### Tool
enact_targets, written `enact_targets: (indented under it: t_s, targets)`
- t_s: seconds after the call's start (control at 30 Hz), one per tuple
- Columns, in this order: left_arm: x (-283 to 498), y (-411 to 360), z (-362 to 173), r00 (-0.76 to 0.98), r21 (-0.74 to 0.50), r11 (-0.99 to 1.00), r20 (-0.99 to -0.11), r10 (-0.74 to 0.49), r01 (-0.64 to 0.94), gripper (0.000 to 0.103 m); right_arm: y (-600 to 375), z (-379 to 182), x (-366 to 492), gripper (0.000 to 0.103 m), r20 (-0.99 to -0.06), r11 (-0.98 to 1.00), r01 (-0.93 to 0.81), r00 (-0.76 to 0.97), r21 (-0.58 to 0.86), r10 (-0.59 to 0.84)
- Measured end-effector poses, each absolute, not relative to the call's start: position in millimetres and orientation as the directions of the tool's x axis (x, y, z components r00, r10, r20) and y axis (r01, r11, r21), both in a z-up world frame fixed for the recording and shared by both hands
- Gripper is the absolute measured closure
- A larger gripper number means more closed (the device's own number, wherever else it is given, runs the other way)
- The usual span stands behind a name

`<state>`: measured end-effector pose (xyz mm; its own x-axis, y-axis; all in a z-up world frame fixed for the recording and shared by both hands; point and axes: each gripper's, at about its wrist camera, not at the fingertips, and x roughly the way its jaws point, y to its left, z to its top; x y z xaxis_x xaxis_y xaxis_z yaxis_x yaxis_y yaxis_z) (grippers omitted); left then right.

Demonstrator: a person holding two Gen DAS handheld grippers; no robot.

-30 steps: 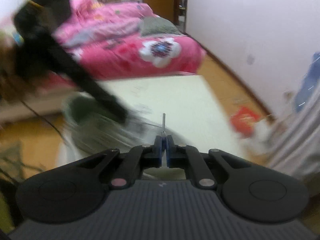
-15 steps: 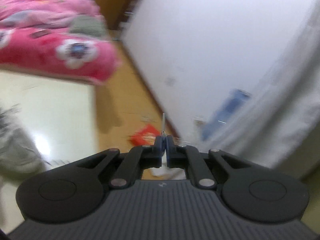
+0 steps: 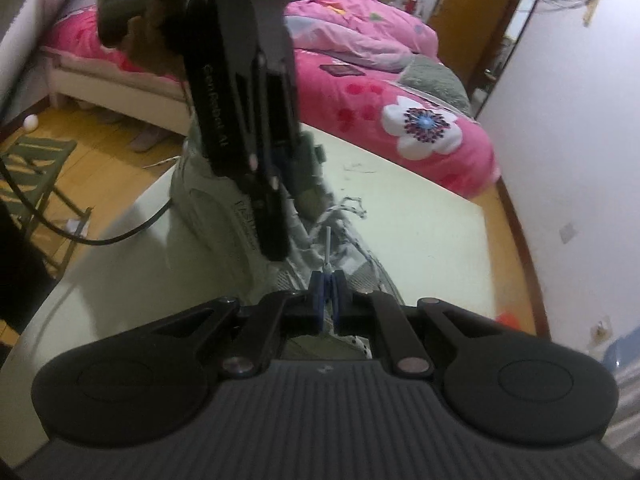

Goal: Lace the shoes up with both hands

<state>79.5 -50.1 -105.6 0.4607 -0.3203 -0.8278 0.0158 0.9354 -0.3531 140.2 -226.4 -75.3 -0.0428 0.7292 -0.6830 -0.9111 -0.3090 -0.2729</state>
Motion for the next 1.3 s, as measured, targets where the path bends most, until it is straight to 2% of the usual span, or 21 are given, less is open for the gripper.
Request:
enact_targets:
  t_s: [0.17, 0.57, 1.3]
  targets:
    - [70, -51, -106, 0.477, -0.352, 0.932, -0.807, -0.349, 0.086, 0.089, -221, -75, 132, 0.100, -0.687, -0.336, -0.893, -0.042, -0.301, 0.726]
    - [60, -48, -105, 0.482, -0.369, 0.910, -0.773, -0.413, 0.188, 0.089, -227, -78, 117, 0.100, -0.714, -0.395, -0.840, -0.014, -0.372, 0.700]
    - [51, -44, -101, 0.487, -0.379, 0.901, -0.758, -0.434, 0.212, 0.089, -231, -83, 98, 0.100, -0.757, -0.425, -0.787, 0.080, -0.447, 0.648]
